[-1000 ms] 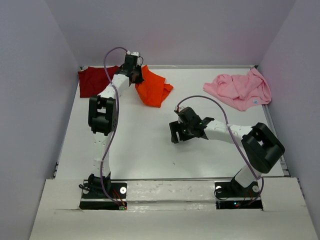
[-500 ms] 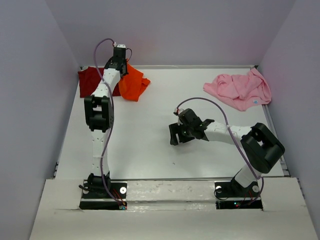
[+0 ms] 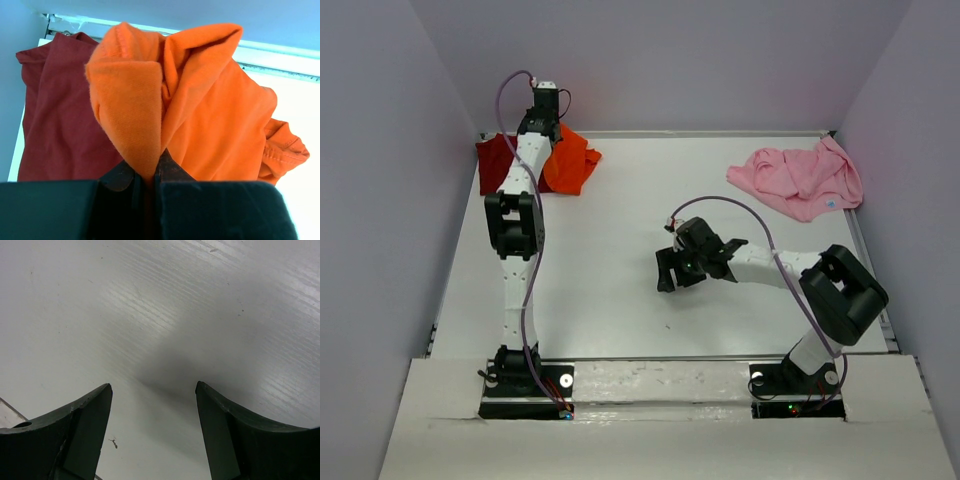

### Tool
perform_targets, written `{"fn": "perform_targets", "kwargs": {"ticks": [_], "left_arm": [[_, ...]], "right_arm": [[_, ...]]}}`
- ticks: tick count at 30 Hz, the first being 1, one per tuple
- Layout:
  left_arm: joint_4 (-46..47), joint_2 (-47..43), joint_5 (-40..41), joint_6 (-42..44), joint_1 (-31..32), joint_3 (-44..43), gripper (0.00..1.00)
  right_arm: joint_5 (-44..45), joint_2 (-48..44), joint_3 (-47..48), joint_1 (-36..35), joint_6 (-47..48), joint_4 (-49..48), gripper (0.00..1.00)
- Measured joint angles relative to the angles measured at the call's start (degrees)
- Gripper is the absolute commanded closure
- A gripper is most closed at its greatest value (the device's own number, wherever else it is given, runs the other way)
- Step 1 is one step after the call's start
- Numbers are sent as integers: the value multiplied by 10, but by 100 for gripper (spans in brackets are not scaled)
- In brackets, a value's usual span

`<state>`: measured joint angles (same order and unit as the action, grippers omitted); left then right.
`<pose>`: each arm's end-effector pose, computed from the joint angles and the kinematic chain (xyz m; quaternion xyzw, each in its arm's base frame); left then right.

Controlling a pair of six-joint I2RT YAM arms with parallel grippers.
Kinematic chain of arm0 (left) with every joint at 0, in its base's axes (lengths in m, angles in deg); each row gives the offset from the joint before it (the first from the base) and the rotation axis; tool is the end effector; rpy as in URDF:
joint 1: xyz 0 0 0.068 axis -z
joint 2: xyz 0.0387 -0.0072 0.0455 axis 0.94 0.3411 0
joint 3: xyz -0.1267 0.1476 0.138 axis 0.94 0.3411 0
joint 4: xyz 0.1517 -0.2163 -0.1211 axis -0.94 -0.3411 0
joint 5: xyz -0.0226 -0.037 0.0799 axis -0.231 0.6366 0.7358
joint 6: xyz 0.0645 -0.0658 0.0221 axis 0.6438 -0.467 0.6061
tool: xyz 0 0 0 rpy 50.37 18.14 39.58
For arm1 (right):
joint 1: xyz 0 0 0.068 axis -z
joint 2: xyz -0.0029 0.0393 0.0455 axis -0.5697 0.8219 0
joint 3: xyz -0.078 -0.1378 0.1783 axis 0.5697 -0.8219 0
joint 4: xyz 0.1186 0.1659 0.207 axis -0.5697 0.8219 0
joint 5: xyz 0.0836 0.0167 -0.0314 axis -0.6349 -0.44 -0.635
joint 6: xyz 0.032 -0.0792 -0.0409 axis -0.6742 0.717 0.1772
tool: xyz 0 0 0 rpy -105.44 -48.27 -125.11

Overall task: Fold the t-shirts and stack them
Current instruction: Put the neatly folded tshirt into the corner of the board with the left arm

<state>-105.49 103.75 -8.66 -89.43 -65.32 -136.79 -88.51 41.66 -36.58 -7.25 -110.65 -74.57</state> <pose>0.6121 -0.0243 0.2176 -0.0435 0.8572 0.1127 0.5006 0.2603 0.2577 0.0677 -0.2020 0.9254 0.2430 0.2091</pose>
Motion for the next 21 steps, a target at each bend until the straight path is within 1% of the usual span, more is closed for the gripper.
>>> {"fn": "perform_targets", "kwargs": {"ticks": [6,11,21], "left_arm": [[-2,-1,-24,-15,-23,-3,100],[-7,-8,-26,-24,-40,-2,100],[-10,-44,-28,-32,-50,5,100]], "right_arm": [[-10,10,2,0,1,-24,27],[-11,11,2,-1,2,-28,27],[-11,11,2,-1,2,-29,27]]}}
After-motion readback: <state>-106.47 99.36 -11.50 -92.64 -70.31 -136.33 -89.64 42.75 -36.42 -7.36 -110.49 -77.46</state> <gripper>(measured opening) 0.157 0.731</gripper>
